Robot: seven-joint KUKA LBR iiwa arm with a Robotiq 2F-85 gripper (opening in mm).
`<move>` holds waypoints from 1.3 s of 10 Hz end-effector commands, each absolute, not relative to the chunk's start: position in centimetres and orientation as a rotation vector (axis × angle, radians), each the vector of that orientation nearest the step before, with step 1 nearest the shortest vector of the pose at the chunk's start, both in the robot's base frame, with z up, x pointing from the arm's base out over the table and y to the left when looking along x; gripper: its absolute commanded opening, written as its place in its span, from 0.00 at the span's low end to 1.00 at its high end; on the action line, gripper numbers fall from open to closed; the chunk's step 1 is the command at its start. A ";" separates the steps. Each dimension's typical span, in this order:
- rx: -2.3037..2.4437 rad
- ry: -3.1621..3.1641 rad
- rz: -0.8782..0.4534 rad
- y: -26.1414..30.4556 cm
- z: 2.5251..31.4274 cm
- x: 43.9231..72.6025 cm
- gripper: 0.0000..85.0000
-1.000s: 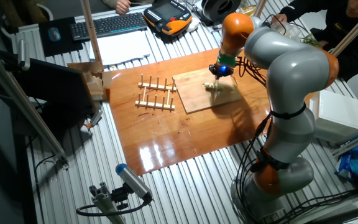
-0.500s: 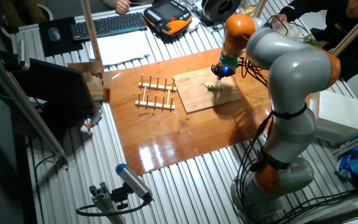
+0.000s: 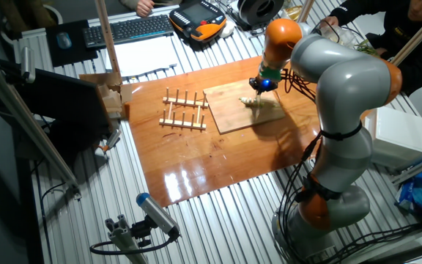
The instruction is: Chop the scallions
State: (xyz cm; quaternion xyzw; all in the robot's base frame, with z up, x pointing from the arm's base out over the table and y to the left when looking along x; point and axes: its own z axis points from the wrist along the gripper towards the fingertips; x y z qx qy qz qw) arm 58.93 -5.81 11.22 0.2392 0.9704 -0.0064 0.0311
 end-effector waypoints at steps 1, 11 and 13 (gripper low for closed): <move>0.737 2.990 -0.018 -5.8 11.2 58.9 0.00; 0.730 2.961 -0.047 -5.5 9.2 58.7 0.00; 0.728 2.960 -0.051 -5.5 9.1 58.7 0.00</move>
